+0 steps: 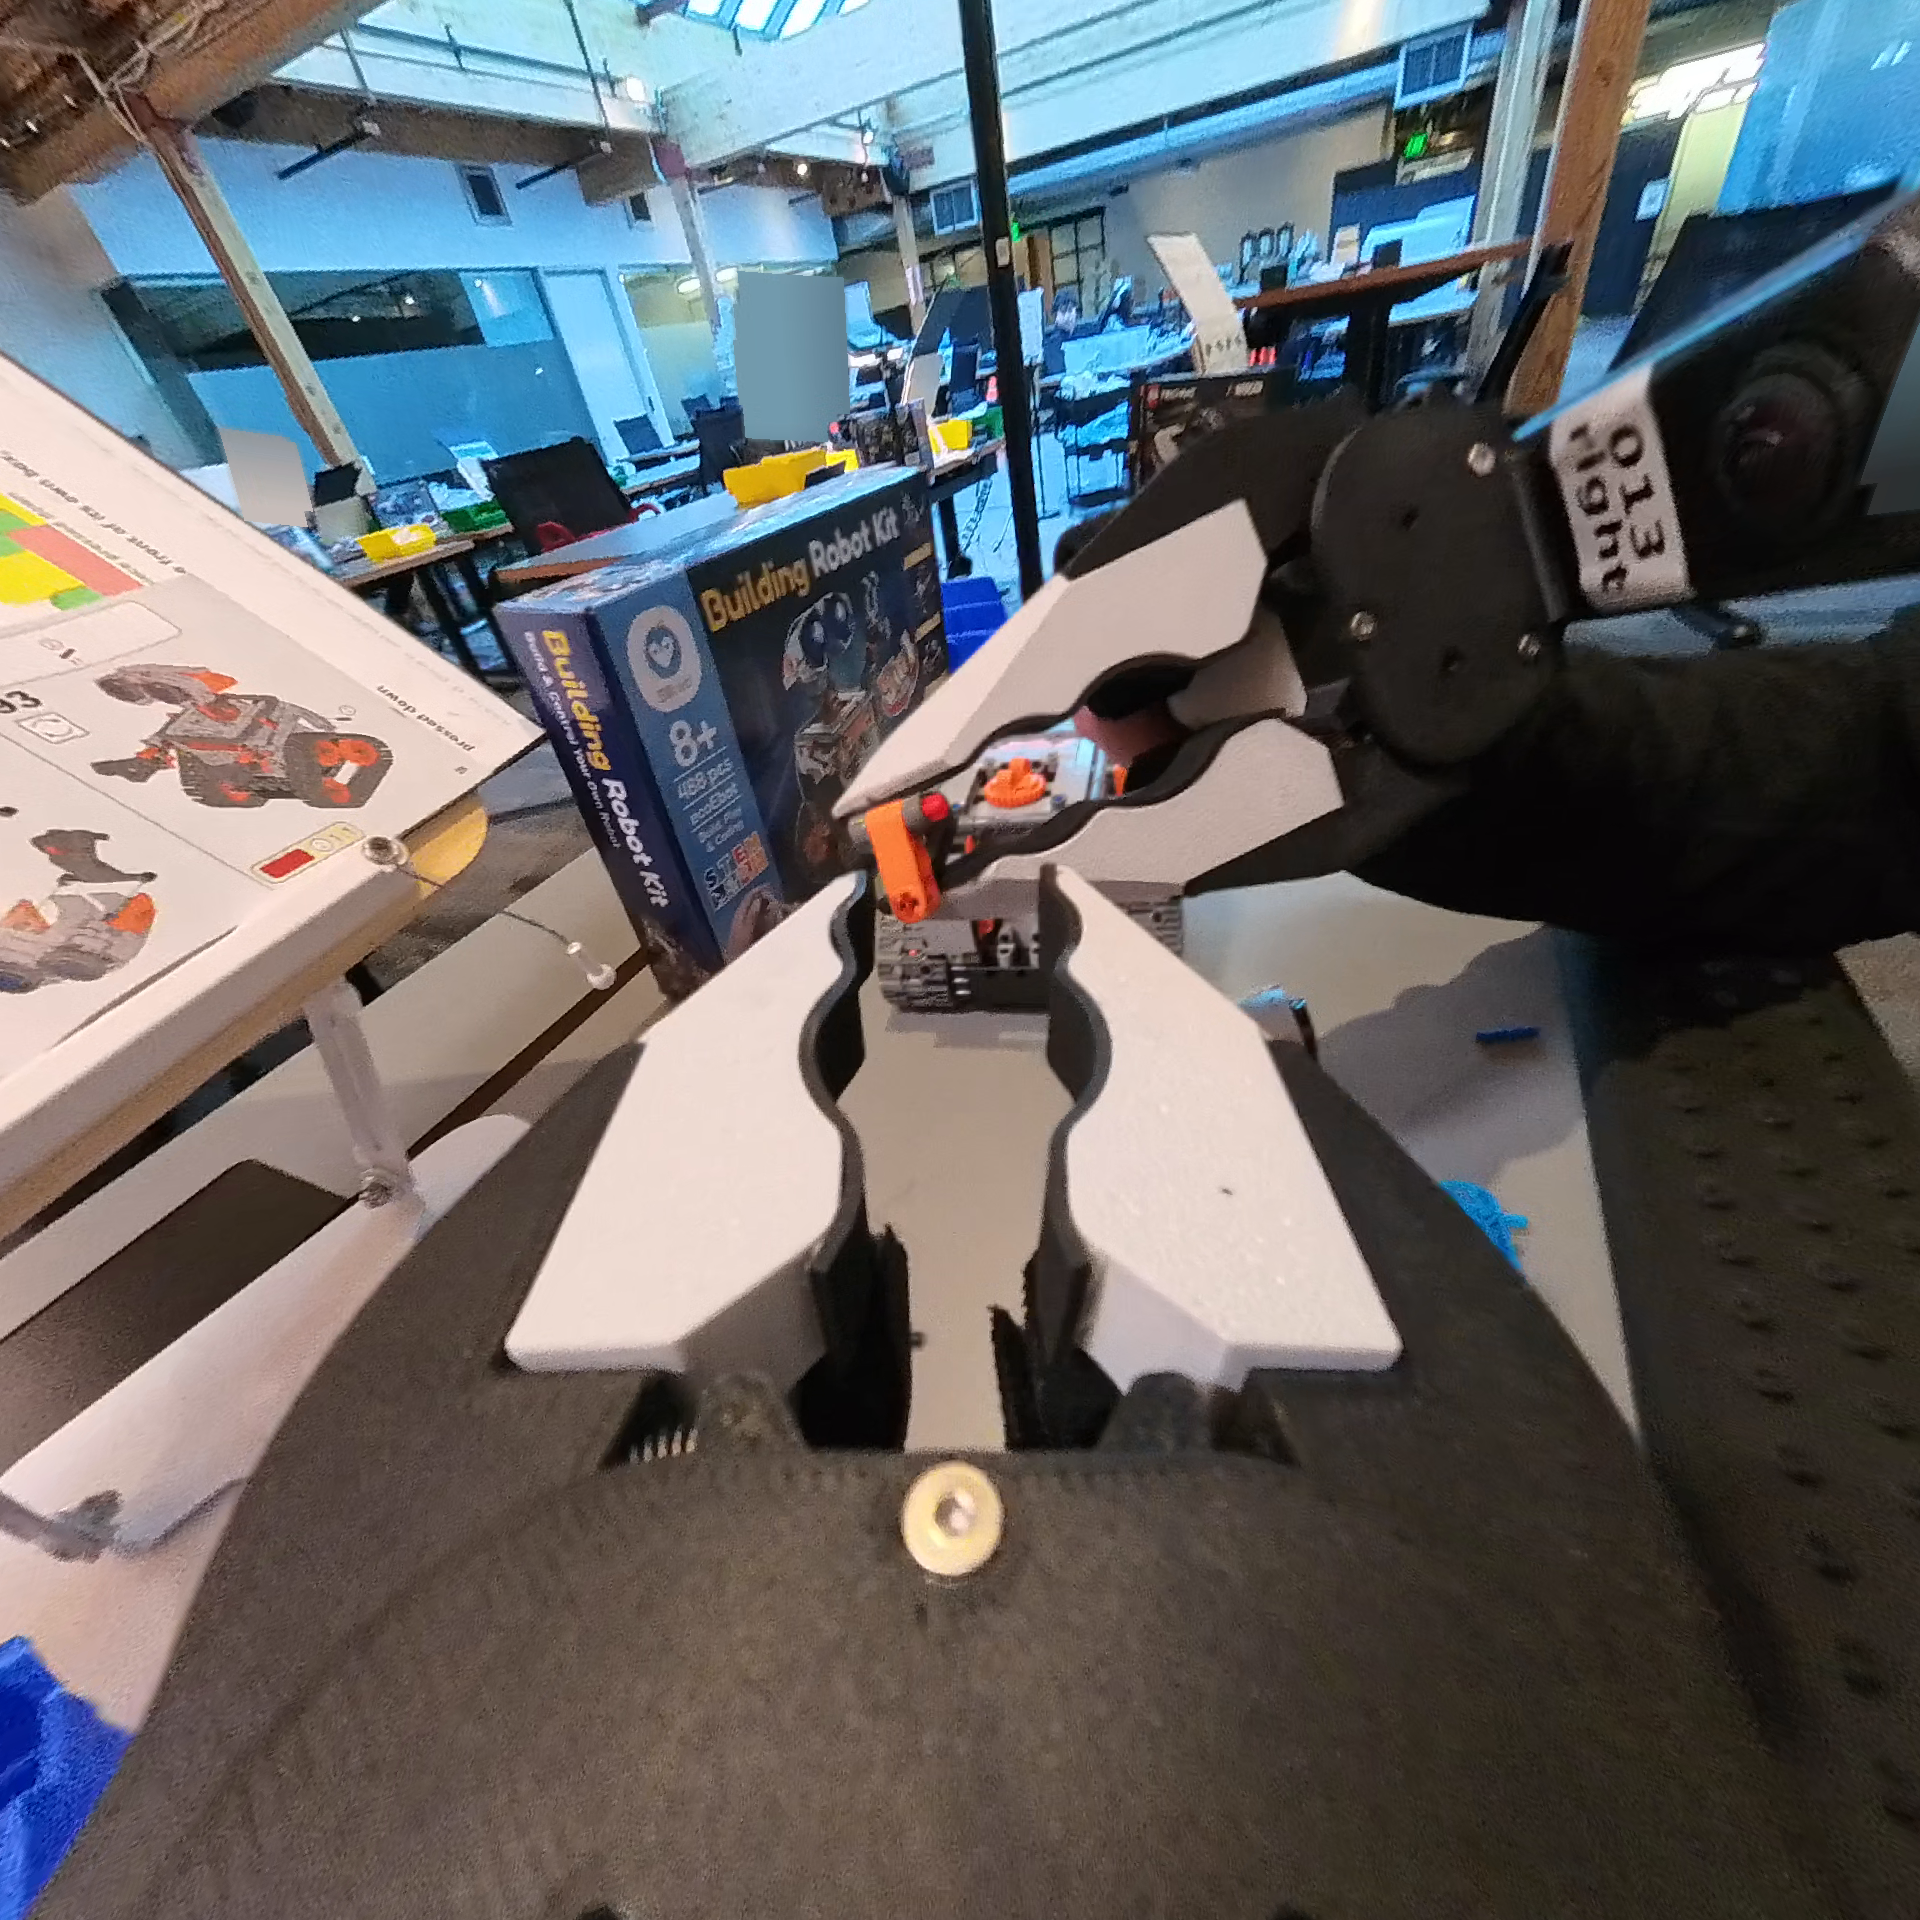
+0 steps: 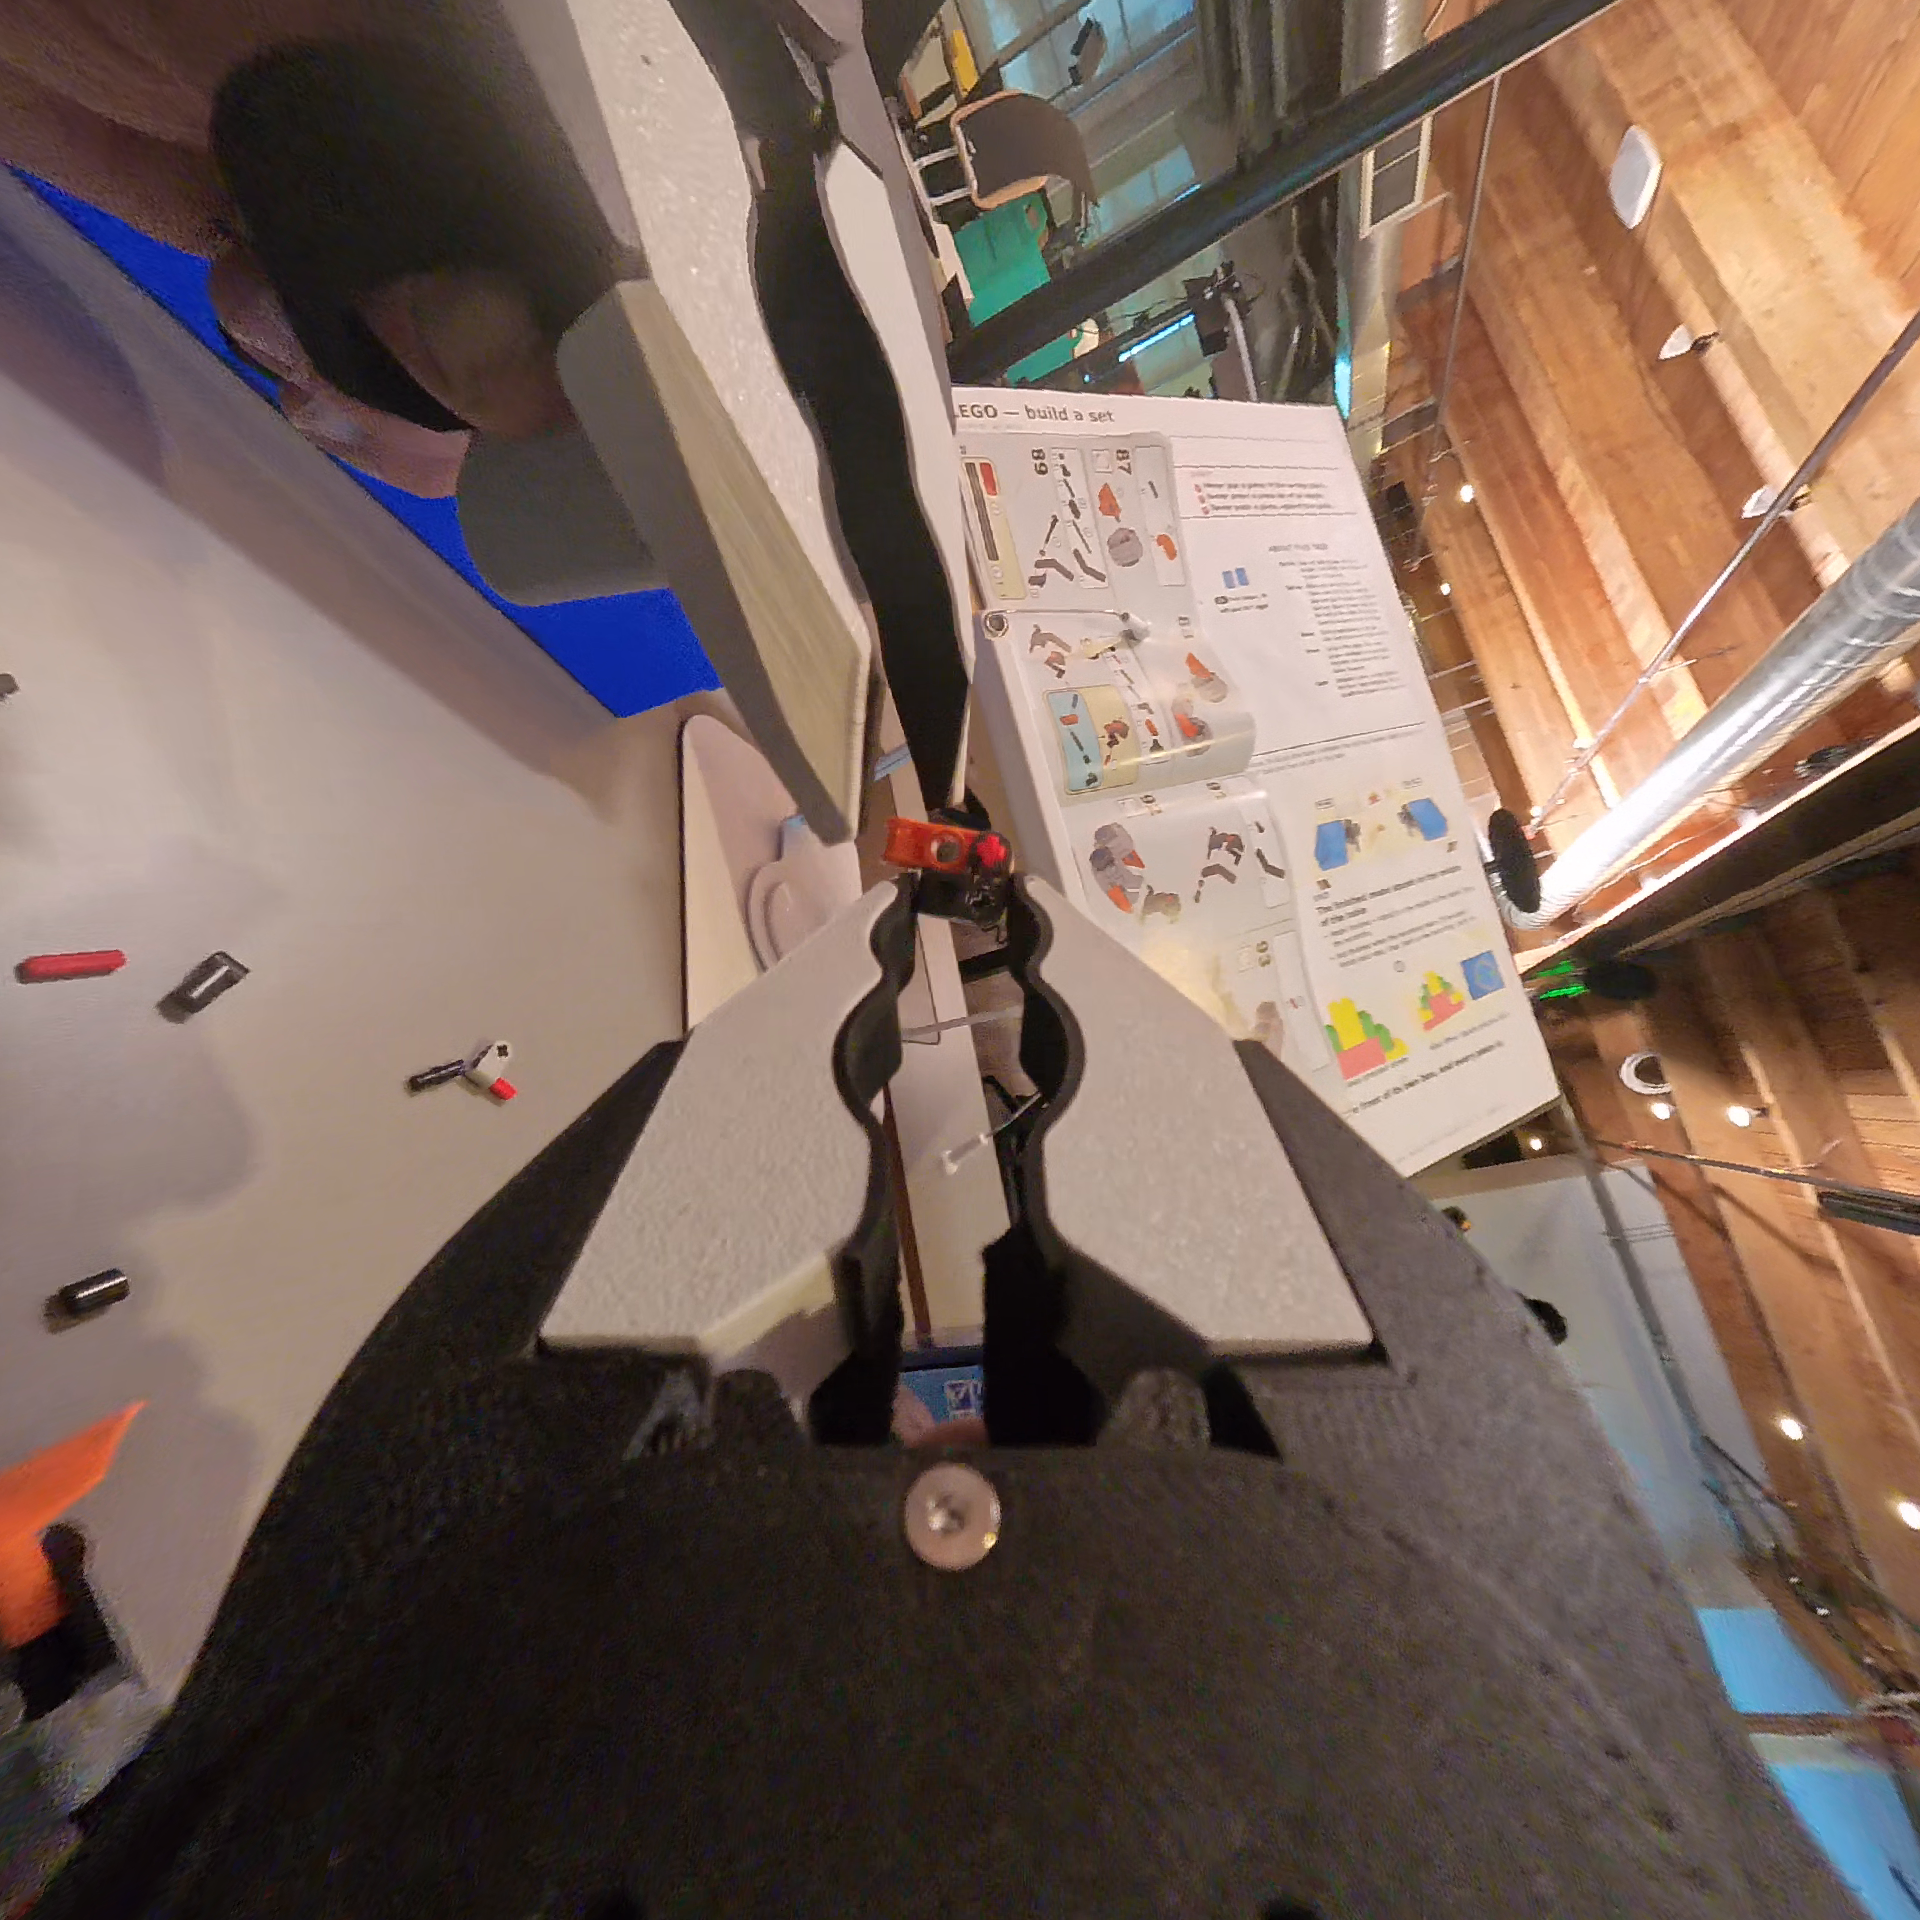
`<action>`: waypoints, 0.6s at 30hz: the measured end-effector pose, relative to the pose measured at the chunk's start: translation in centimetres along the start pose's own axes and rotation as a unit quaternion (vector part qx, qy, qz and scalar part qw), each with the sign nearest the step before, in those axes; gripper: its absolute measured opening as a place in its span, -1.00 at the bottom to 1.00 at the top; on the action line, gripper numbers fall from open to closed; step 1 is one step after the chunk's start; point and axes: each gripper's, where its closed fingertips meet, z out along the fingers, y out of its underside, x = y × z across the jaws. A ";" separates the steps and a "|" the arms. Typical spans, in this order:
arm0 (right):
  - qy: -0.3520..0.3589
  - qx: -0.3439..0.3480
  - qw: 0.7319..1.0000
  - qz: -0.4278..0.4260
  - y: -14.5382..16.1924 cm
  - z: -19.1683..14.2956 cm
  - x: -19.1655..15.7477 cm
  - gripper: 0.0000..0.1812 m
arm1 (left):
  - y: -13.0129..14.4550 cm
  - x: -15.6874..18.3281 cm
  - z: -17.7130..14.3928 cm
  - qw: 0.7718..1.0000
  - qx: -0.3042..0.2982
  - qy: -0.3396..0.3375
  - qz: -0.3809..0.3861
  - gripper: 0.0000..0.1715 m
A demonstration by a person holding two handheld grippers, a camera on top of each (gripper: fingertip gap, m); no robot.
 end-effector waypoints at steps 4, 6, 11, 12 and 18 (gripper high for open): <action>0.012 0.008 0.999 -0.029 -0.4 -0.1 -0.2 -0.85 | -0.4 -0.1 -0.2 0.999 0.027 0.012 -0.029 -0.67; 0.016 0.009 0.999 -0.039 -0.6 0.0 -0.4 -0.85 | -0.4 -0.1 -0.2 0.999 0.035 0.014 -0.036 -0.67; 0.024 0.011 0.998 -0.050 -0.7 0.1 -0.6 -0.85 | -0.3 -0.1 -0.1 0.998 0.040 0.017 -0.041 -0.71; 0.025 0.013 0.998 -0.049 -0.7 0.1 -0.6 -0.85 | -0.1 -0.3 -0.1 0.998 0.035 0.012 -0.041 -0.71; 0.033 0.025 0.997 -0.067 -1.3 0.0 -0.9 -0.85 | 0.2 -0.6 -0.1 0.997 0.040 0.015 -0.062 -0.71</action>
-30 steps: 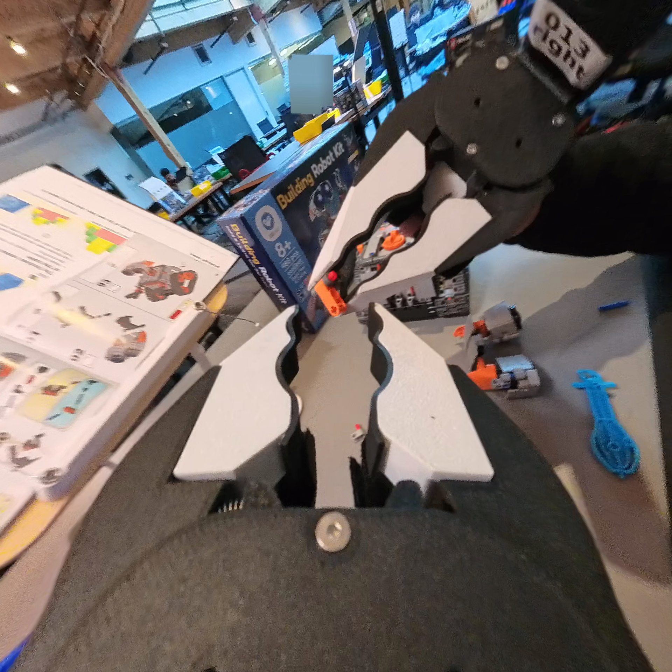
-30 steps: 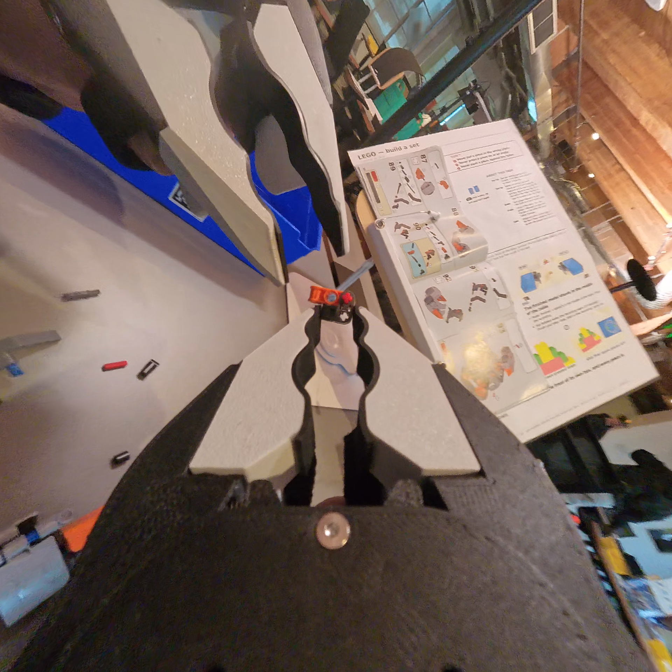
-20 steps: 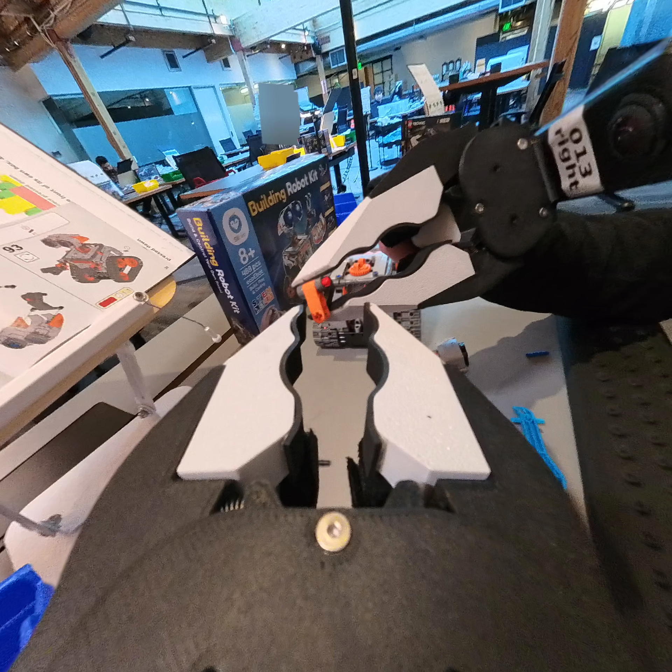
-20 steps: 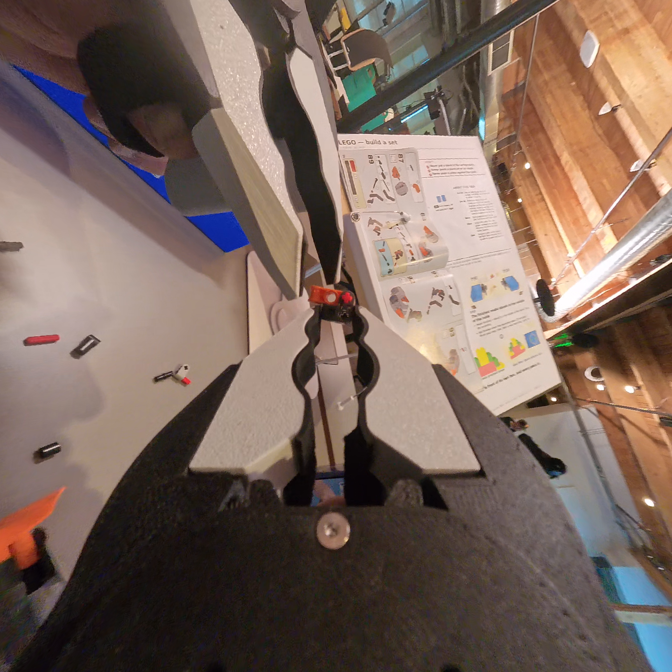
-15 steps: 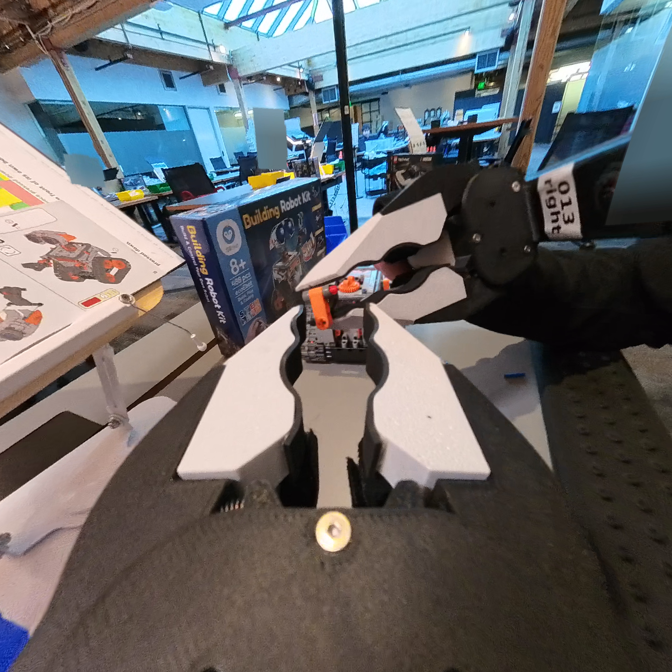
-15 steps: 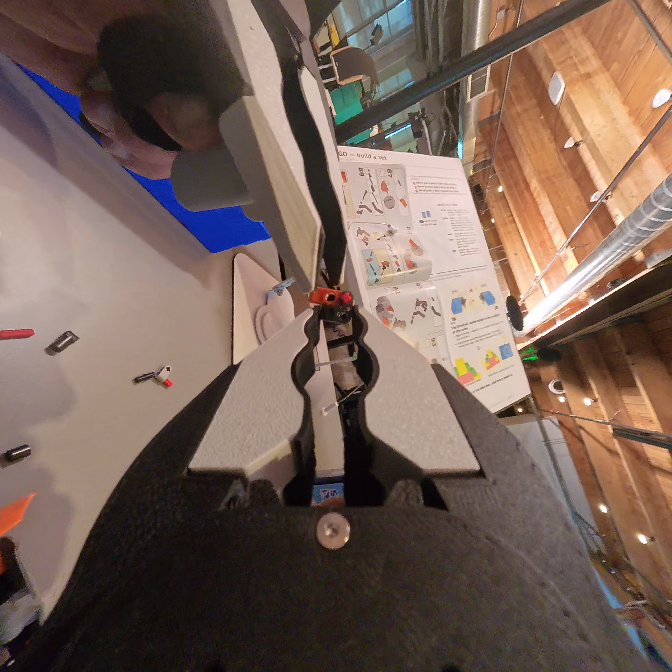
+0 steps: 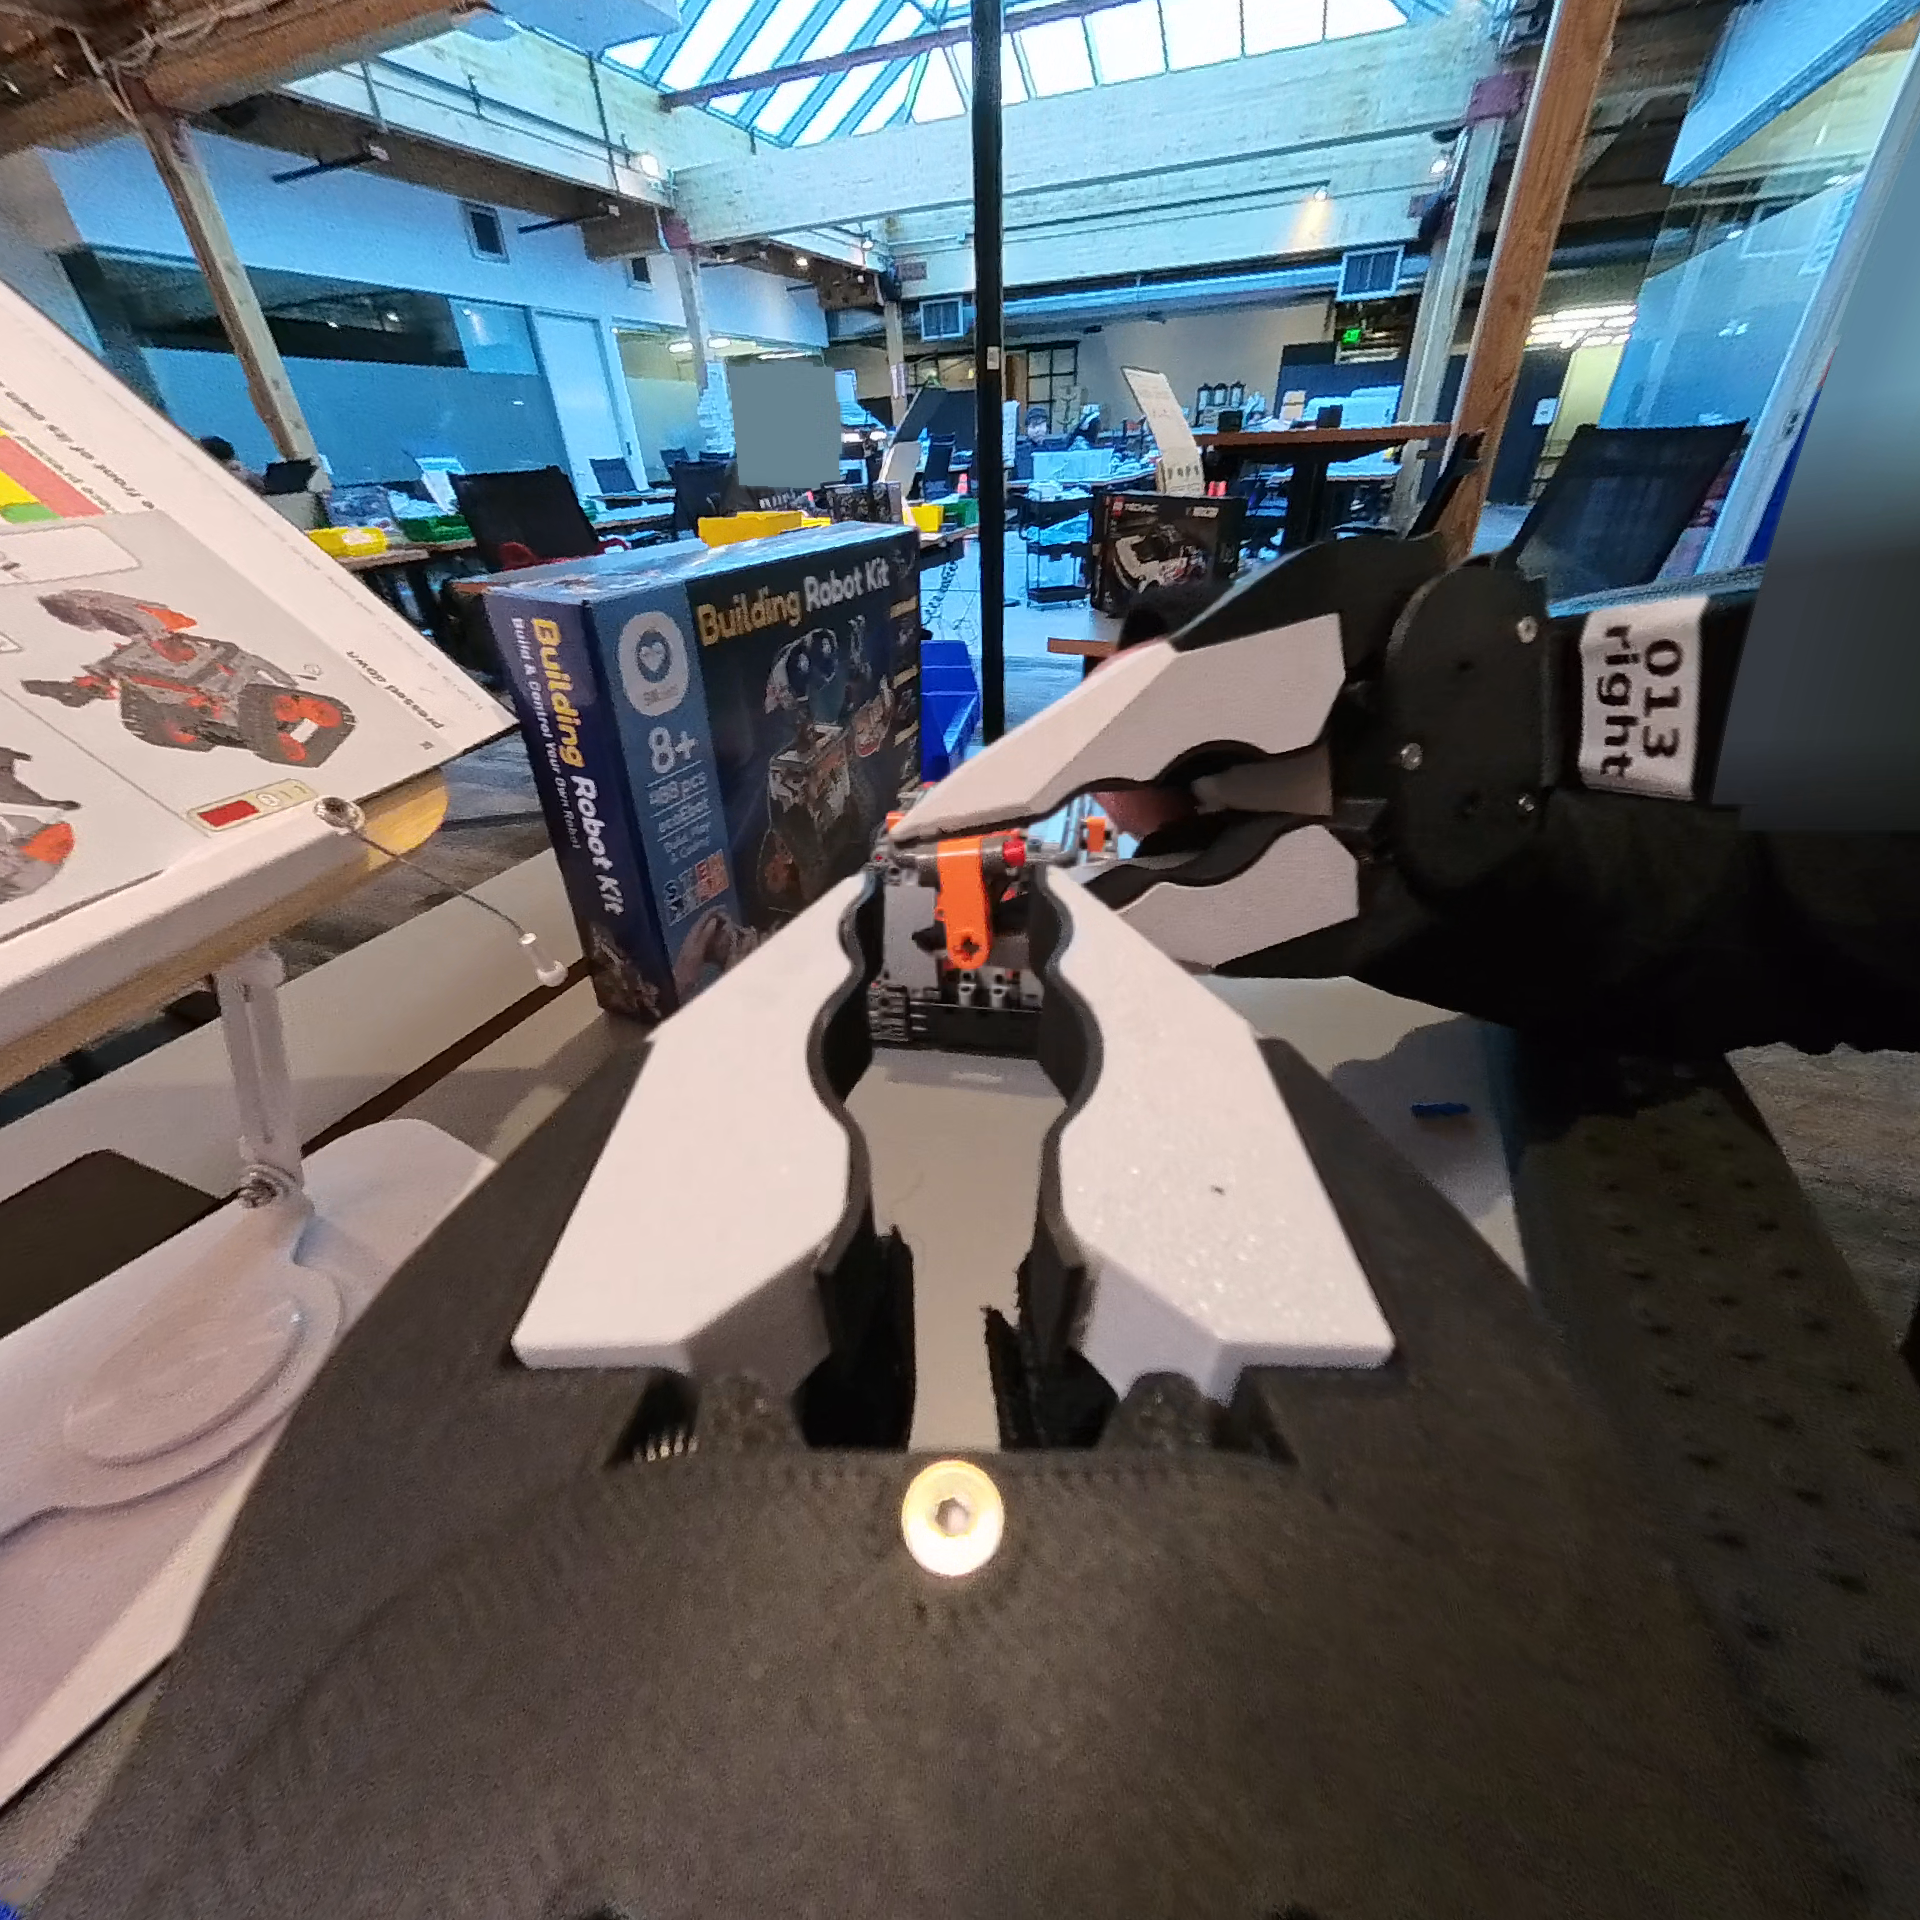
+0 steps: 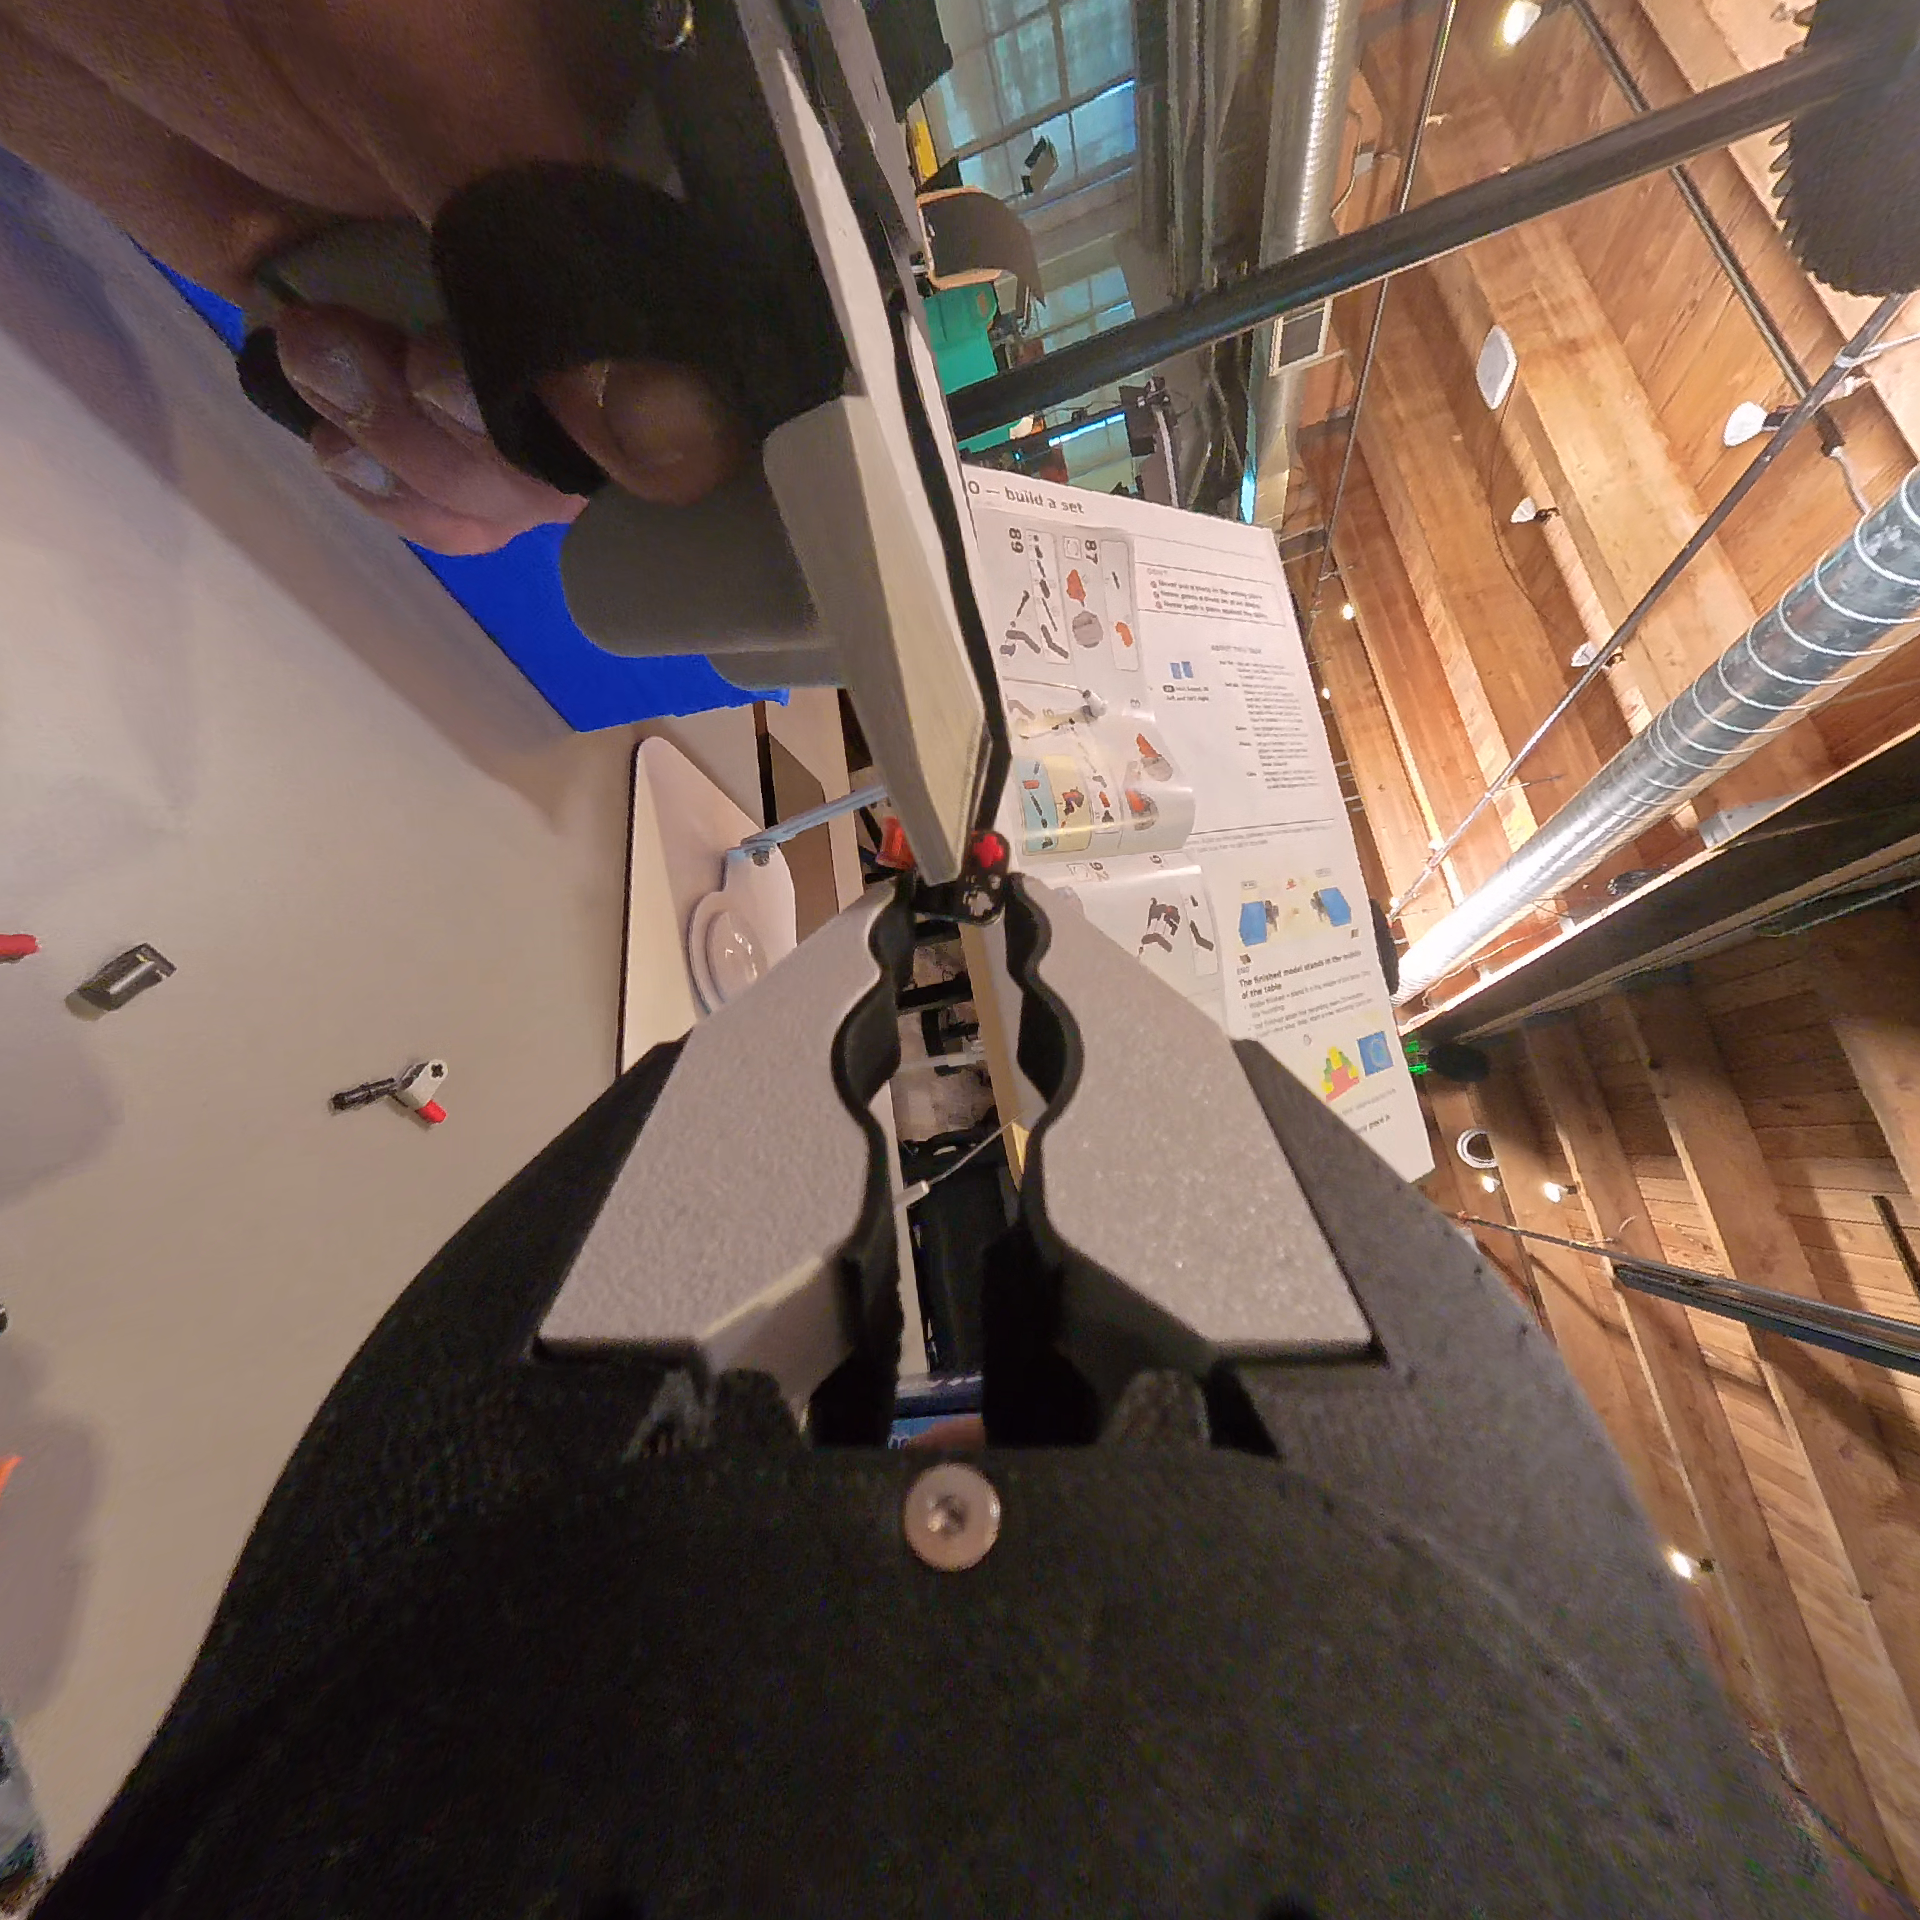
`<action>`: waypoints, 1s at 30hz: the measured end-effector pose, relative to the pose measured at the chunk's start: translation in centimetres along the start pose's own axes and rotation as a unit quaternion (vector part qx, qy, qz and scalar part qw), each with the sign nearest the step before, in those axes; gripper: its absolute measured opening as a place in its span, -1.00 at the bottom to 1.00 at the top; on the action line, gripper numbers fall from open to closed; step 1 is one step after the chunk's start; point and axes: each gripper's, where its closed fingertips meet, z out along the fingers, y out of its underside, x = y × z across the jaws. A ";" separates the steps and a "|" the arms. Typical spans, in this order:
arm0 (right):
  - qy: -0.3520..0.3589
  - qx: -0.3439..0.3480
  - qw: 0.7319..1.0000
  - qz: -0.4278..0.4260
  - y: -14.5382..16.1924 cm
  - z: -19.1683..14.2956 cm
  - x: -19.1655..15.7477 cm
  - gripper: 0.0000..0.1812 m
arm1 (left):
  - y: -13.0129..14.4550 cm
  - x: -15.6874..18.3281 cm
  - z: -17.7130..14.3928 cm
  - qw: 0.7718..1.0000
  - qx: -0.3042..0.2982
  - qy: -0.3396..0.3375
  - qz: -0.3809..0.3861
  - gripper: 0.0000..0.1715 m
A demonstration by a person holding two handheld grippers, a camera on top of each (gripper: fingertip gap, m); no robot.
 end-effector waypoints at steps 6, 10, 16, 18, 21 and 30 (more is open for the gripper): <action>0.008 0.001 1.000 -0.018 -0.3 -0.1 -0.1 -0.85 | 0.0 0.6 0.1 1.000 0.008 0.020 -0.017 -0.81; 0.009 0.003 1.000 -0.021 -0.5 -0.1 0.0 -0.85 | -0.2 0.8 0.0 0.999 0.018 0.032 -0.026 -0.78; 0.011 0.001 0.999 -0.031 -0.6 -0.1 -0.1 -0.85 | -0.4 0.8 0.0 0.999 0.022 0.030 -0.033 -0.80; 0.011 0.001 1.000 -0.029 -0.6 -0.1 -0.1 -0.86 | -0.4 0.8 0.0 0.999 0.025 0.031 -0.037 -0.80; 0.000 0.007 1.000 -0.013 -0.6 -0.1 -0.2 -0.85 | -0.3 0.8 -0.1 0.999 0.022 0.030 -0.034 -0.81; -0.141 0.075 0.971 0.176 -1.9 -0.9 -1.0 -0.59 | -0.8 0.9 -0.6 0.999 0.022 0.013 0.024 -0.80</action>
